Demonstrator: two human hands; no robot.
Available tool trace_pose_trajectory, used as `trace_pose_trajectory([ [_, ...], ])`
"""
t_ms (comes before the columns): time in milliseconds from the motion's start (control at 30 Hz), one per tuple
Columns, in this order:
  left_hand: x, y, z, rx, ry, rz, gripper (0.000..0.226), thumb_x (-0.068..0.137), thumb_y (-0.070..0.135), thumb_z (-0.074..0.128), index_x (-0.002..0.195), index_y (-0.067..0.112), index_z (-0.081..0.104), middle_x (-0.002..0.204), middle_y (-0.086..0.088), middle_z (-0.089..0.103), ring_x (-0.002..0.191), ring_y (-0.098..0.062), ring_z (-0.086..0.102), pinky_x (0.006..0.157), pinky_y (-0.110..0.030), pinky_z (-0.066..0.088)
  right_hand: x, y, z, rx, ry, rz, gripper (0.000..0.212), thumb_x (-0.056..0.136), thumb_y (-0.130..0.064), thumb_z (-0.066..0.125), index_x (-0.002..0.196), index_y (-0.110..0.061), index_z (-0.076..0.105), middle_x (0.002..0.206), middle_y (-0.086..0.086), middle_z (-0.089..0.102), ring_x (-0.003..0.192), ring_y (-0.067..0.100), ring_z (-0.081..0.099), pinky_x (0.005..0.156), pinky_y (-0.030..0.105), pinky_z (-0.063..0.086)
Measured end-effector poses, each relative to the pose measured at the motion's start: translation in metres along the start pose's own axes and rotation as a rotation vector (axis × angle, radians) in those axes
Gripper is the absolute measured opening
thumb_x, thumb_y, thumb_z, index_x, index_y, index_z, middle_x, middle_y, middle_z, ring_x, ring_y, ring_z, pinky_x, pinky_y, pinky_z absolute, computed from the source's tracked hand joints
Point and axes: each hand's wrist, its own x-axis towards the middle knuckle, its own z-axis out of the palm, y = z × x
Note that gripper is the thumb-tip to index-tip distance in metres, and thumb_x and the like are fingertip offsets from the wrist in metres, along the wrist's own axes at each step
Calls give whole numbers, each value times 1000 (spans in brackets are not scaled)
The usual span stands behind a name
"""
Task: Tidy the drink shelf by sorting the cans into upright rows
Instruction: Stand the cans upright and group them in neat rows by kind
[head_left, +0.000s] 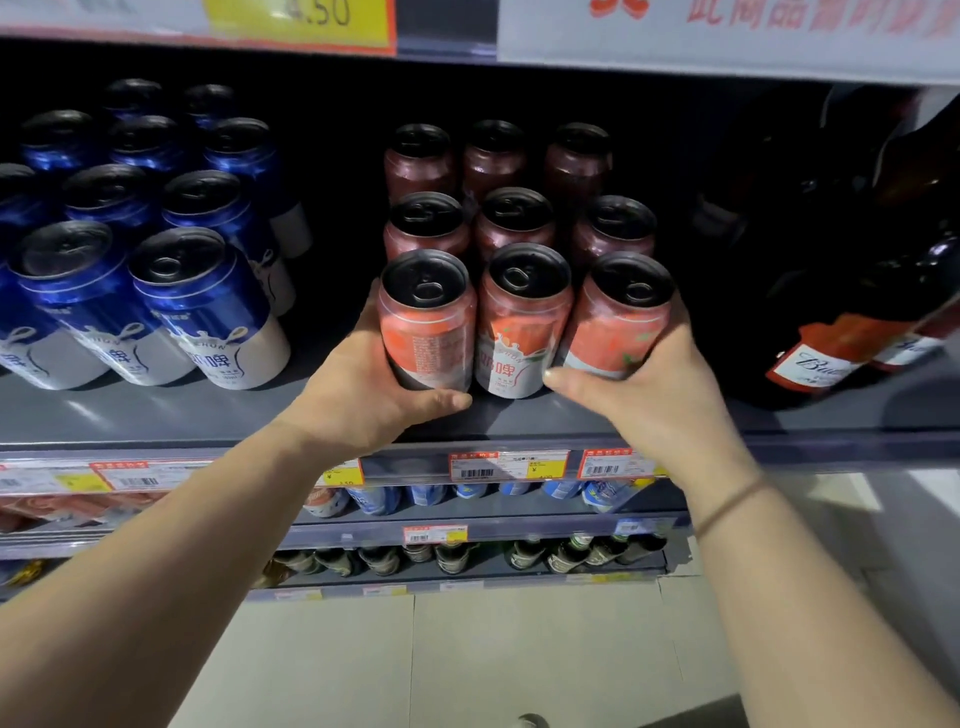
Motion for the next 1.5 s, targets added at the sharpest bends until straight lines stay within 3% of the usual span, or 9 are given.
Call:
trace_pose_trajectory([
  [300, -4, 9, 5, 9, 71, -46, 70, 62, 36, 88, 123, 24, 56, 94, 23, 62, 80, 18, 53, 63, -1, 37, 27, 4, -1, 205, -72, -32, 72, 62, -21, 89, 125, -20, 54, 104, -7, 70, 87, -3, 67, 59, 9, 51],
  [600, -9, 23, 4, -4, 105, -7, 81, 56, 32, 90, 127, 20, 53, 96, 26, 58, 88, 12, 55, 74, -5, 37, 7, -1, -13, 15, -39, -17, 92, 59, -39, 88, 135, -30, 37, 116, -16, 57, 103, 1, 54, 85, 17, 43],
  [700, -22, 33, -7, -75, 295, 139, 98, 56, 33, 91, 137, 24, 38, 116, 20, 57, 110, 10, 52, 92, -6, 39, -22, -1, -22, 68, 167, -2, 74, 67, -43, 82, 128, -28, 43, 120, -9, 54, 111, 6, 50, 88, 17, 40],
  [833, -63, 49, 12, 4, 609, 258, 77, 74, 49, 76, 133, 10, 46, 125, -9, 53, 119, -21, 52, 101, -34, 43, -48, 17, -35, 239, 611, -3, 43, 77, -26, 78, 109, -28, 50, 108, -4, 57, 102, 10, 53, 90, 20, 44],
  [967, -82, 90, 68, -31, 378, 530, 47, 82, 33, 67, 118, 5, 56, 107, -1, 55, 96, -18, 57, 88, -29, 48, -35, 48, -66, 155, 778, 115, 55, 77, -15, 71, 126, -16, 47, 122, 1, 53, 109, 16, 51, 97, 36, 44],
  [1100, -60, 132, 119, -155, 69, 400, 51, 82, 34, 74, 127, 21, 53, 120, 7, 57, 110, -5, 55, 95, -26, 47, -11, 81, -117, 115, 841, 200, 60, 79, -7, 62, 135, -11, 41, 128, 2, 51, 114, 19, 51, 104, 38, 39],
  [1200, -26, 160, 153, -171, -69, 251, 74, 77, 31, 79, 139, 16, 41, 133, 6, 49, 124, -6, 47, 105, -24, 39, 12, 100, -155, -15, 695, 244, 72, 75, -21, 73, 138, -13, 39, 133, 5, 53, 117, 25, 55, 103, 39, 41],
  [1333, 16, 173, 192, -10, -85, 131, 71, 65, 41, 86, 123, 16, 53, 113, 7, 58, 107, -13, 57, 84, -22, 41, 43, 115, -174, -116, 330, 220, 96, 46, -60, 79, 126, -27, 39, 126, 0, 61, 114, 21, 60, 99, 44, 47],
  [1500, 42, 165, 205, 60, -8, 127, 66, 67, 45, 84, 121, 17, 58, 114, -1, 67, 106, -20, 62, 82, -25, 45, 53, 120, -181, -55, 237, 97, 76, 62, -33, 87, 124, -21, 46, 110, -8, 64, 99, 10, 61, 90, 28, 49],
])
